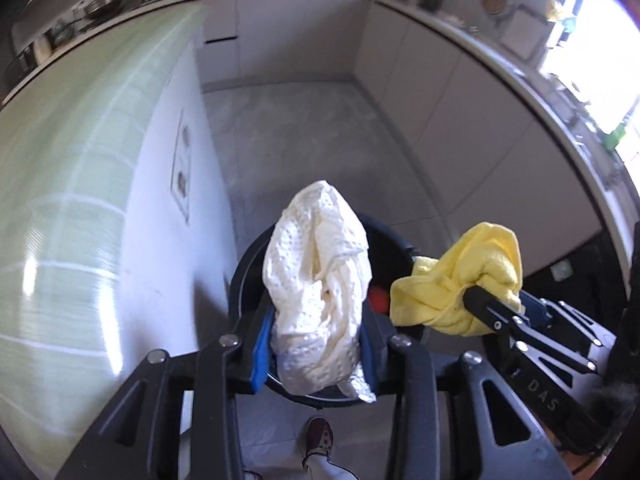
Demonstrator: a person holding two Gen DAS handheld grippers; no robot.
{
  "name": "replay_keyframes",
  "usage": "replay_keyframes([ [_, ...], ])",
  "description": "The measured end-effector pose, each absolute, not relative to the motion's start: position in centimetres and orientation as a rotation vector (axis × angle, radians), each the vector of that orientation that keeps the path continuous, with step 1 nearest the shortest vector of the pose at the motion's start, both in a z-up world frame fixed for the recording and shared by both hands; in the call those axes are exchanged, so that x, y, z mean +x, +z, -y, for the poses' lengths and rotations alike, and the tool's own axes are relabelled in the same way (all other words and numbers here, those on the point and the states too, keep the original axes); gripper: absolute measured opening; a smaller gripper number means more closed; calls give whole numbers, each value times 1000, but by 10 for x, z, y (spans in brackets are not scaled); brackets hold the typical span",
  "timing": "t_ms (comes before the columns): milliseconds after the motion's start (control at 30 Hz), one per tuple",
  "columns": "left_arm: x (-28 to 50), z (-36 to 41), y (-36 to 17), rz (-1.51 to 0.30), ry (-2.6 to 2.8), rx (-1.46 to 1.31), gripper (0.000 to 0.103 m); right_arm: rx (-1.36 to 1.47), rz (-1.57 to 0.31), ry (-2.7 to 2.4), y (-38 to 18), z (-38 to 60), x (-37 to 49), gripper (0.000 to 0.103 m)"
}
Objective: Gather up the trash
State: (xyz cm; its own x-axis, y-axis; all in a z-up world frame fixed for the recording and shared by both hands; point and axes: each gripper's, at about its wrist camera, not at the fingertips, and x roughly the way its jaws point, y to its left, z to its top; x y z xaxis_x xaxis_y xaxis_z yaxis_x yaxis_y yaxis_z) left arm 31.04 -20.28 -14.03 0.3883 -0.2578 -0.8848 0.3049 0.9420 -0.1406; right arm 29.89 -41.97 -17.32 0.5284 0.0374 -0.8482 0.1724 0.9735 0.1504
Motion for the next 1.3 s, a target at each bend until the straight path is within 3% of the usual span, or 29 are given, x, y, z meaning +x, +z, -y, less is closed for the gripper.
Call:
replay_keyframes([
  [133,322,211,-158,-1133,-302,58,53,212,-1038,-55,-192,423,321,50],
  [233,322,223,-162,-1138,-282,73,62,239,-1020,-44,-194,434,326,52],
  [433,309,225,-136,-1096,-260,51,62,279,-986,-65,-174,450,311,52],
  [767,233,180,-43,-941,-306,19,63,261,-932,-64,-121,416,240,52],
  [933,172,128,-15,-860,-290,1,68,228,-859,-35,-90,355,176,53],
  [1067,111,74,-4,-828,-253,-21,75,234,-838,-4,-73,299,113,64],
  [1300,48,17,6,-792,-205,-14,80,199,-814,33,-45,221,15,65],
])
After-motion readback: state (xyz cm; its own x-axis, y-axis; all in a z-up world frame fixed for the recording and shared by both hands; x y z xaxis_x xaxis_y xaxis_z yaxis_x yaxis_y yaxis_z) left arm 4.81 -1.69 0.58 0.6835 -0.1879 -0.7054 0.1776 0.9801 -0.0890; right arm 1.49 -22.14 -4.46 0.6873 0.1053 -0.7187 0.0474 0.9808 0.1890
